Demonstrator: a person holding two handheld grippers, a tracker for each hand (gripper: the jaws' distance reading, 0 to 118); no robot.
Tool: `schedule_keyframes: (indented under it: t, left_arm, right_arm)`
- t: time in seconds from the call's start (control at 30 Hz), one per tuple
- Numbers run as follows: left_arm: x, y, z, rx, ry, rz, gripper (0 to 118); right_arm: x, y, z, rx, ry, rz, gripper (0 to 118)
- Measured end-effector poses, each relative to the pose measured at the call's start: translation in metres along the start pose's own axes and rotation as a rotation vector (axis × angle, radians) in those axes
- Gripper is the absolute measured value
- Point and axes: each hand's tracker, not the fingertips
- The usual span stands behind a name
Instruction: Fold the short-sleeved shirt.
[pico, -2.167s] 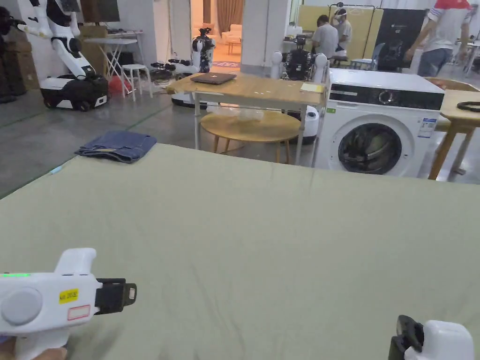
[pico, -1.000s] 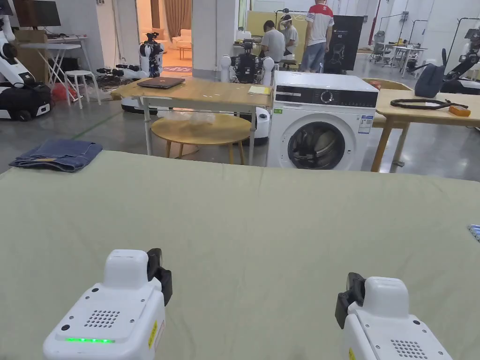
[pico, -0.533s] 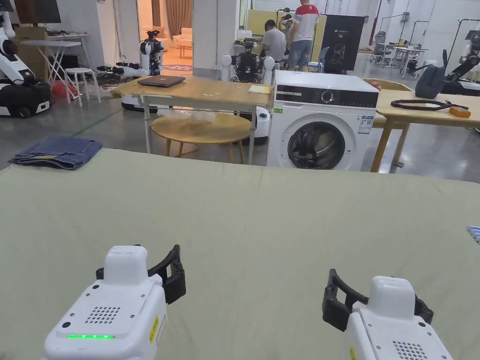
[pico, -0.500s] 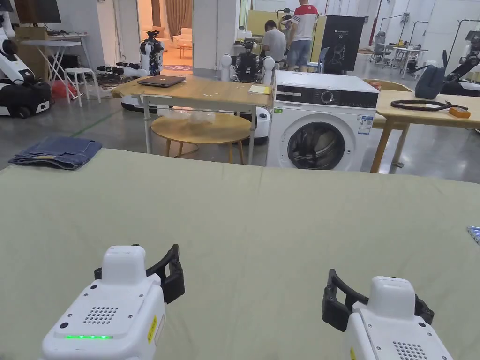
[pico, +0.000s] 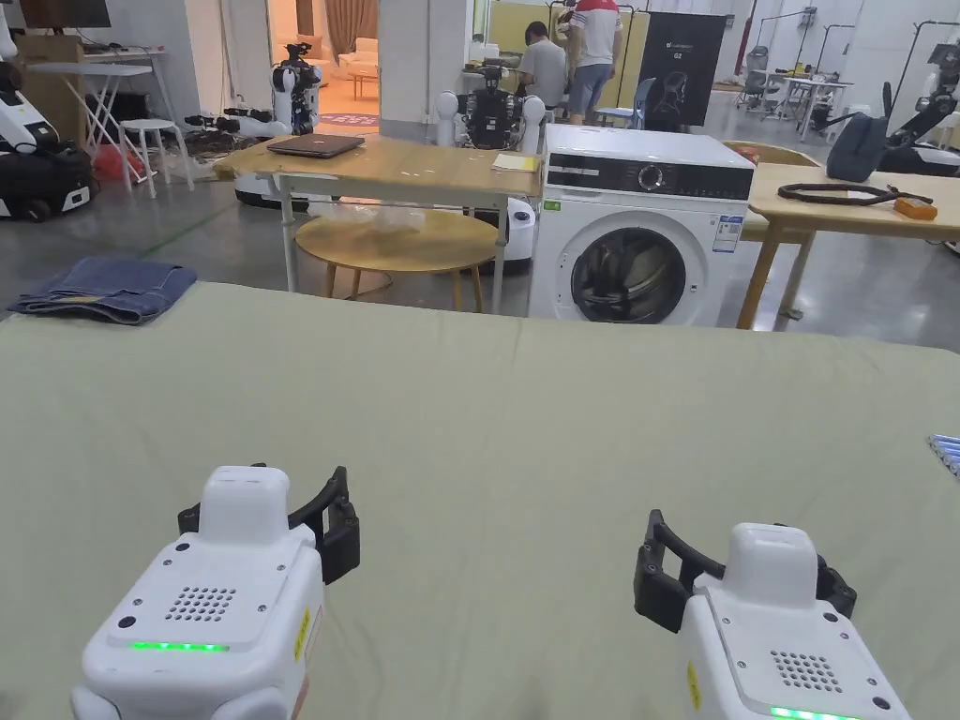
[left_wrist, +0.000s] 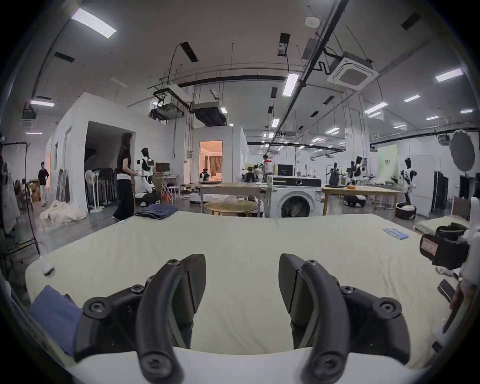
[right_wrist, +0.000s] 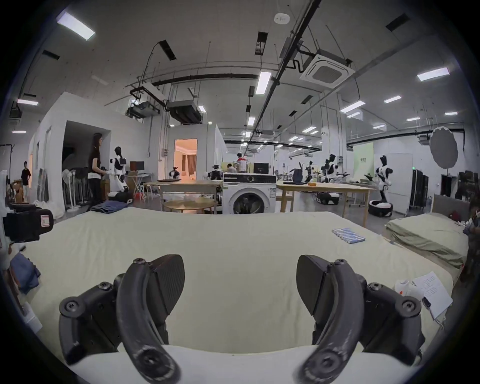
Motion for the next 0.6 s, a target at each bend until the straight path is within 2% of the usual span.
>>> schedule_keyframes:
  t: [0.13, 0.27, 0.4, 0.6]
  left_arm:
    - [0.001, 0.0, -0.001, -0.003, -0.019, 0.003, 57]
    - [0.002, 0.0, 0.0, 0.012, -0.026, -0.007, 57]
    - [-0.006, 0.003, -0.001, 0.012, -0.056, 0.077, 57]
    - [-0.008, 0.003, -0.003, 0.0, -0.026, 0.078, 57]
  right_arm:
    - [0.001, -0.001, -0.005, -0.016, 0.033, -0.026, 96]
    - [0.001, 0.003, -0.007, -0.052, 0.022, -0.048, 96]
    - [0.004, 0.009, -0.01, -0.076, 0.003, -0.077, 96]
    - [0.01, 0.016, -0.011, -0.096, 0.019, -0.135, 96]
